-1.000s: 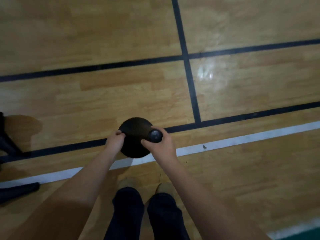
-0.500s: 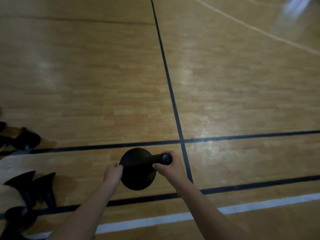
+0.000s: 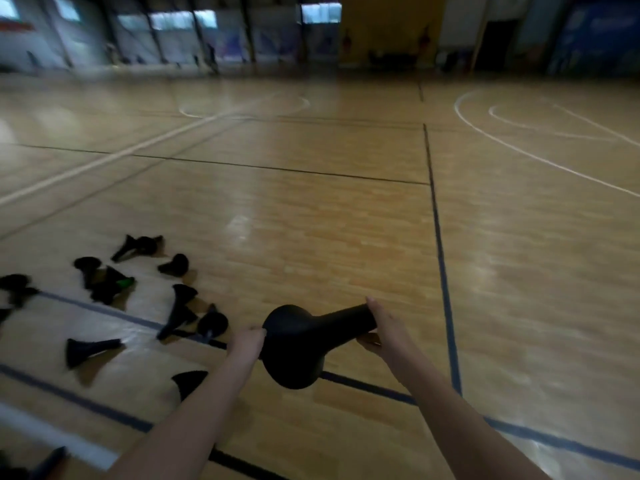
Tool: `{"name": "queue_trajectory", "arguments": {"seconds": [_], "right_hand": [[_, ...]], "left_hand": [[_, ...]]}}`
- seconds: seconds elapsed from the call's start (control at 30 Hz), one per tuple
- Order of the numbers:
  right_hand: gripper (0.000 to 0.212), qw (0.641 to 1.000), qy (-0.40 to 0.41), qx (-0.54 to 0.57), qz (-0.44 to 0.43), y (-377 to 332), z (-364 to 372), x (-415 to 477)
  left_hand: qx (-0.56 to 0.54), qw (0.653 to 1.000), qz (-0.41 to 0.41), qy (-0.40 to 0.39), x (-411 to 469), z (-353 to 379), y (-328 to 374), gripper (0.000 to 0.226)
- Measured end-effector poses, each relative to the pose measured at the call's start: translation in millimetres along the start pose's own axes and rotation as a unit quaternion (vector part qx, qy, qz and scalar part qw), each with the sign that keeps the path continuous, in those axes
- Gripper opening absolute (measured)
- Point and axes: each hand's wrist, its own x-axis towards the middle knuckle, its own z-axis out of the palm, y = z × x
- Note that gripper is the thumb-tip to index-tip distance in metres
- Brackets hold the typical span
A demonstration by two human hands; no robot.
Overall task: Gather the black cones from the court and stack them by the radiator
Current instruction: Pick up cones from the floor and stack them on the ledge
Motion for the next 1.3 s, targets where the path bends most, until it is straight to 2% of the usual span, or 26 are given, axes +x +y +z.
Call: {"name": "queue_trajectory", "arguments": {"seconds": [0.07, 0.17, 0.33, 0.43, 0.6, 0.8, 0.9, 1.03, 1.13, 1.23, 1.3], "right_hand": [[0.034, 1.0, -0.021, 0.016, -0.008, -6, 18, -7], [0.038, 0.997, -0.071, 0.003, -0.024, -6, 51, -22], [0.034, 0.98, -0.196, -0.028, -0.008, 7, 120, -62], [0.023, 0.964, -0.262, -0.049, -0.007, 22, 170, -100], [0.028, 0.93, -0.346, -0.124, -0.018, 56, 250, -188], [0.035, 0.879, -0.432, -0.197, -0.034, 112, 327, -296], [0.025, 0.848, -0.487, -0.209, -0.019, 140, 370, -358], [0.026, 0.796, -0.558, -0.236, -0.001, 186, 423, -452], [0.022, 0.752, -0.615, -0.237, 0.012, 225, 454, -538], [0.014, 0.722, -0.65, -0.238, 0.007, 255, 473, -608], [0.018, 0.702, -0.667, -0.249, 0.001, 280, 485, -651]], "left_hand": [[-0.033, 0.999, 0.015, 0.007, -17, -26, 0, 0.014], [-0.077, 0.994, 0.023, 0.078, -40, -80, -16, 0.014], [-0.073, 0.975, 0.029, 0.207, -105, -181, -68, 0.02], [-0.093, 0.952, -0.006, 0.291, -158, -238, -104, 0.017], [-0.156, 0.907, -0.041, 0.389, -244, -325, -186, 0.023], [-0.226, 0.832, -0.038, 0.505, -359, -393, -281, 0.022], [-0.238, 0.805, -0.049, 0.541, -418, -429, -324, 0.018], [-0.225, 0.774, -0.09, 0.585, -500, -480, -387, 0.024], [-0.244, 0.727, -0.114, 0.631, -569, -516, -437, 0.029], [-0.271, 0.694, -0.122, 0.656, -626, -539, -480, 0.034], [-0.275, 0.671, -0.135, 0.675, -661, -549, -509, 0.037]]}}
